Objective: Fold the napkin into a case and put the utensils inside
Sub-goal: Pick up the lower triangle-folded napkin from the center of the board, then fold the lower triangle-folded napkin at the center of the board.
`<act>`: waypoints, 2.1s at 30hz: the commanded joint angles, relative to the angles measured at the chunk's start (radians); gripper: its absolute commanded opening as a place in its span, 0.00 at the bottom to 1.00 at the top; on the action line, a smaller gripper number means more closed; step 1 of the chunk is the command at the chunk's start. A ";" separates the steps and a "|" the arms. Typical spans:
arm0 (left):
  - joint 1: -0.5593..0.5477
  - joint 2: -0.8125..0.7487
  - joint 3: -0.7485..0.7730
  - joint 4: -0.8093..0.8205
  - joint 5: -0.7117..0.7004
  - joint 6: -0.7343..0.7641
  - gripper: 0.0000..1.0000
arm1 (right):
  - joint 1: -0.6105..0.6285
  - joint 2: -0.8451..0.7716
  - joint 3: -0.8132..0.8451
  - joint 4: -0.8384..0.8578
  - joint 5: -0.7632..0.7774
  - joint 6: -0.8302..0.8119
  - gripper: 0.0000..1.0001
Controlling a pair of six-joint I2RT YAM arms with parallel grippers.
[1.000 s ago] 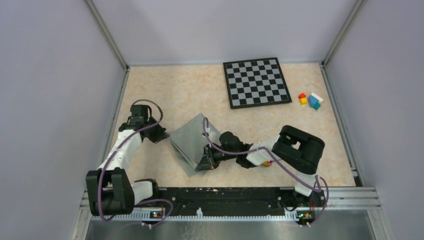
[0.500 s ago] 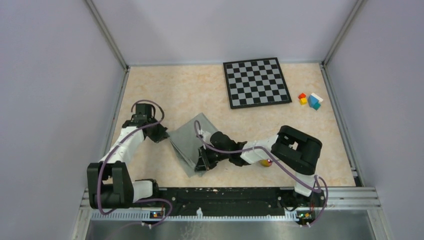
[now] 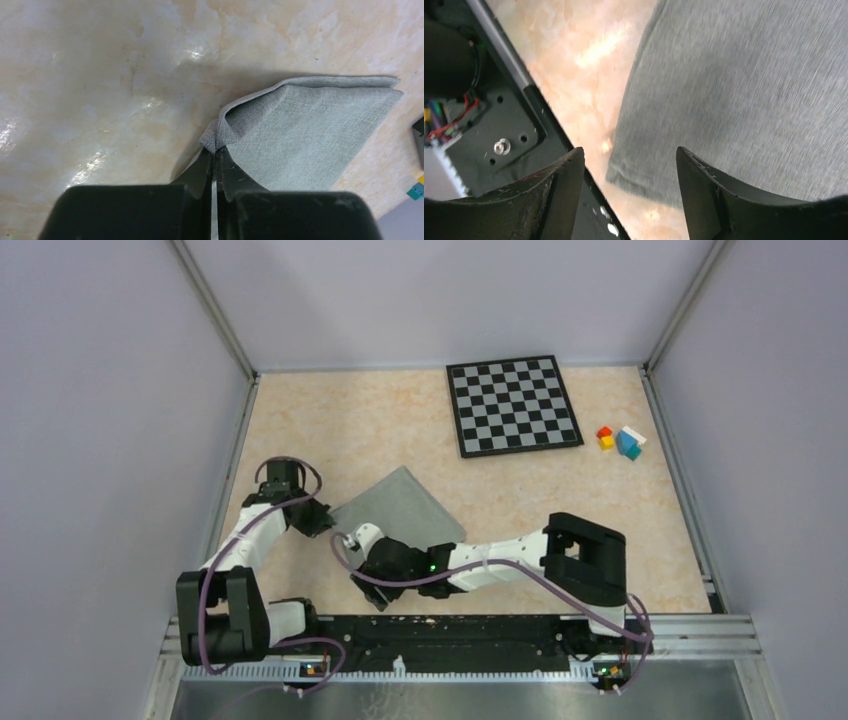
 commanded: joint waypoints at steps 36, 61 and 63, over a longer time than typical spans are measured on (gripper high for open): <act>0.098 -0.010 0.112 -0.180 0.000 -0.042 0.00 | -0.054 -0.085 -0.171 0.293 -0.158 0.154 0.00; -0.405 0.514 0.599 -0.456 -0.322 -0.508 0.00 | -0.429 -0.002 -0.613 1.021 -0.696 0.537 0.00; -0.405 0.519 0.591 -0.442 -0.324 -0.507 0.00 | -0.447 0.010 -0.609 1.009 -0.724 0.524 0.00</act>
